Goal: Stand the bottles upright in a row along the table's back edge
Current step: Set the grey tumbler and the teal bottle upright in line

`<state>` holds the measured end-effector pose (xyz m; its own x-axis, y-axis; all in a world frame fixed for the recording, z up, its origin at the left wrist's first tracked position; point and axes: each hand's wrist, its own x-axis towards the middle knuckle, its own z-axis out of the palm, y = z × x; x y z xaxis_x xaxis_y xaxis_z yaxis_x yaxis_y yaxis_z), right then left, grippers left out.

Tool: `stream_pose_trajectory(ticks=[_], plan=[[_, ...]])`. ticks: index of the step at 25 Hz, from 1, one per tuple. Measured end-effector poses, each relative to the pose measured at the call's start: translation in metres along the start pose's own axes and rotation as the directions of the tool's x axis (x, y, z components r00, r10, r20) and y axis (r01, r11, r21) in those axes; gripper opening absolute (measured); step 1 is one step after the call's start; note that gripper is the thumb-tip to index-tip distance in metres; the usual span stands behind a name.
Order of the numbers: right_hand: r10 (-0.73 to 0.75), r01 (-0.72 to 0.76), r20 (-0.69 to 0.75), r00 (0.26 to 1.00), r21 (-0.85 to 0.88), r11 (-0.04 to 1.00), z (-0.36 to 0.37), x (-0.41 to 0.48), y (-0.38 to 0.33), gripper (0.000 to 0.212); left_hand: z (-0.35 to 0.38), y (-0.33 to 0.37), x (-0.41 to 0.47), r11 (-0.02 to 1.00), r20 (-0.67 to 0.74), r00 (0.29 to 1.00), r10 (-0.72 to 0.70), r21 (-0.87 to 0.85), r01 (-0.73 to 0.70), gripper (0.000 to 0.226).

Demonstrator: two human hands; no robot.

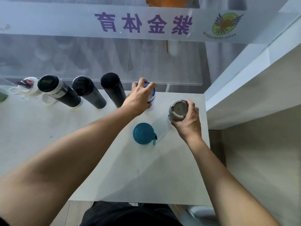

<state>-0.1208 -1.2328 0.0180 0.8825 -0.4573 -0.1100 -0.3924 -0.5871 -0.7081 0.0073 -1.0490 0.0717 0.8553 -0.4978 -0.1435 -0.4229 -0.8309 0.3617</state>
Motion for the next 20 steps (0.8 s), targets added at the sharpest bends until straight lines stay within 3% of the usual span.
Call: stream_pose_trajectory(ticks=[14,20], plan=[[-0.036,0.036,-0.008,0.999,0.011,0.999,0.017,0.054,-0.022,0.095,-0.004,0.002,0.012,0.999,0.048,0.999,-0.025,0.032,0.024,0.078],[0.024,-0.024,0.002,1.0,-0.069,0.997,0.008,0.033,-0.024,0.116,-0.005,0.001,0.009,0.999,0.071,0.997,-0.009,0.044,0.006,0.087]])
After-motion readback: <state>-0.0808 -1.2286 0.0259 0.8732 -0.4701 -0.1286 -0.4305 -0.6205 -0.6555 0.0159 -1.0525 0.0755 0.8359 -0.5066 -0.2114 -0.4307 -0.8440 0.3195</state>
